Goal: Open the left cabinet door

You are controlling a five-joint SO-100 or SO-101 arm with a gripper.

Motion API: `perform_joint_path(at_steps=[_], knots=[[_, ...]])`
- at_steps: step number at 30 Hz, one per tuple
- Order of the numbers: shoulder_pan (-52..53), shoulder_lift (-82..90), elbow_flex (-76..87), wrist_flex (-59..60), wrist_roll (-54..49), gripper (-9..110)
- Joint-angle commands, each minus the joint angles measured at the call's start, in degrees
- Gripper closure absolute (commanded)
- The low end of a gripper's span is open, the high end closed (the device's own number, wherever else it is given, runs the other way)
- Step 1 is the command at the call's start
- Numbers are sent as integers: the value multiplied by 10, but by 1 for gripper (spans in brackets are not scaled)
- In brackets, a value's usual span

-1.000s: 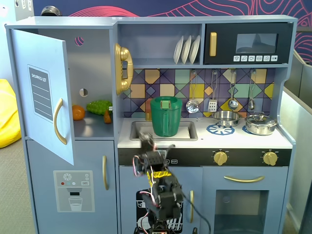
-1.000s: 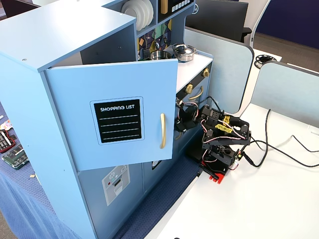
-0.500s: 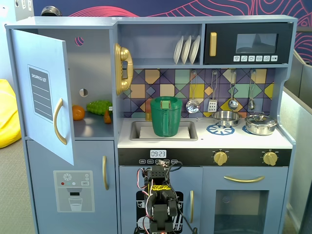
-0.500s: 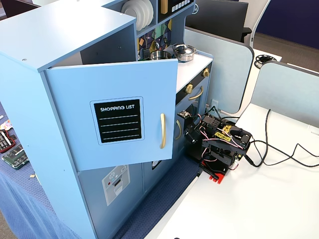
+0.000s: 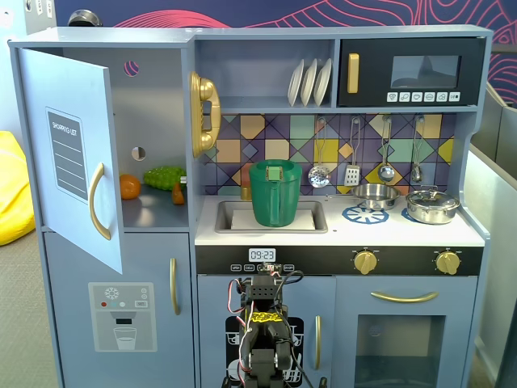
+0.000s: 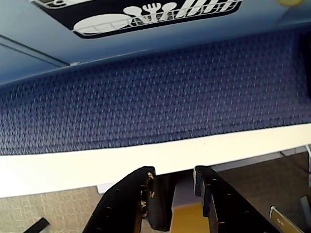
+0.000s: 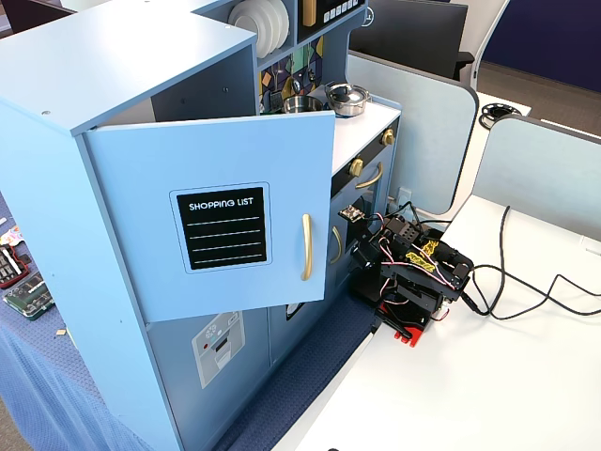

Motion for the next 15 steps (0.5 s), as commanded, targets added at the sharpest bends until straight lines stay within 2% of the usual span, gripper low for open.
perform_joint_path(at_steps=[1,15], knots=[[9,-3,-4,108,-4,101],[9,-3,-4,112,-25,100]])
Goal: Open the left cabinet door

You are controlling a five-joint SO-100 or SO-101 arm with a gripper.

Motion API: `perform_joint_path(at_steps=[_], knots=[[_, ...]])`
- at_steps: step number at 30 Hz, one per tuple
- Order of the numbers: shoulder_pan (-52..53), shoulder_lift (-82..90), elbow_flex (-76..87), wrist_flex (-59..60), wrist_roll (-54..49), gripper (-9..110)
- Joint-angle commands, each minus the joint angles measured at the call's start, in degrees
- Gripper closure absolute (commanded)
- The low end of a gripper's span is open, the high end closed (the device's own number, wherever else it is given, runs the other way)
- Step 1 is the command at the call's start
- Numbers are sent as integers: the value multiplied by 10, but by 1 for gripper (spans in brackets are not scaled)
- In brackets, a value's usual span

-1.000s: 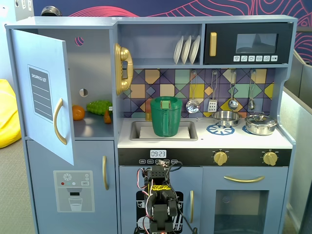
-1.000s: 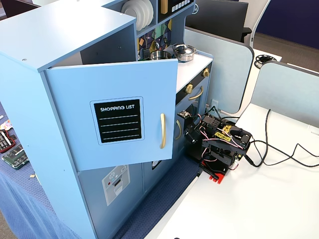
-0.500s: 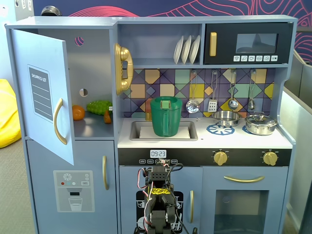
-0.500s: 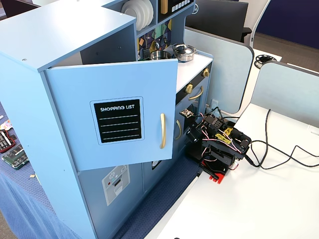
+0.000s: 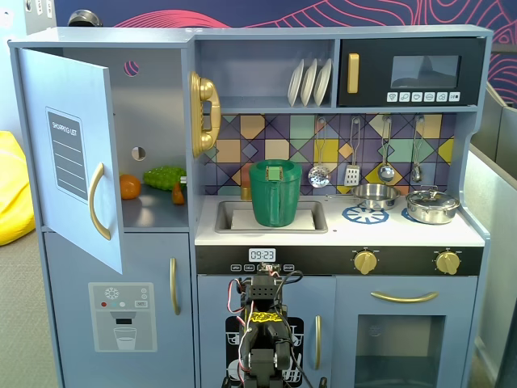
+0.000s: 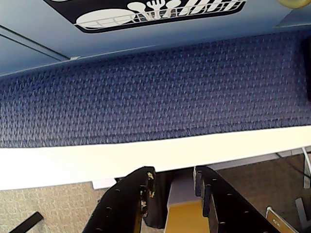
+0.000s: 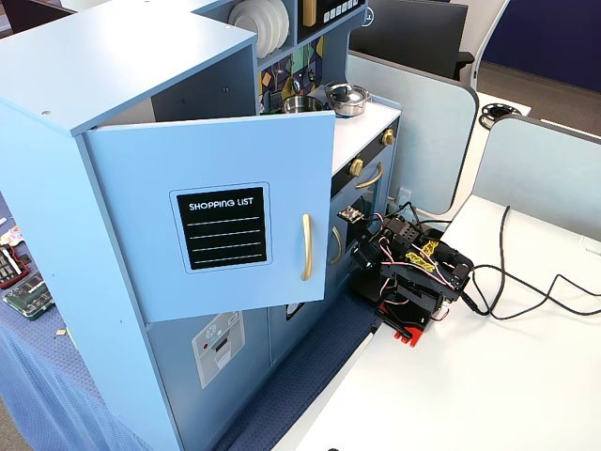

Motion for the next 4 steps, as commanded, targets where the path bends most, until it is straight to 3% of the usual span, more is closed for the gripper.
perform_joint_path(at_steps=[1,4], knots=[[8,-3,-4,111,-4,100],[8,-3,-4,111,-4,100]])
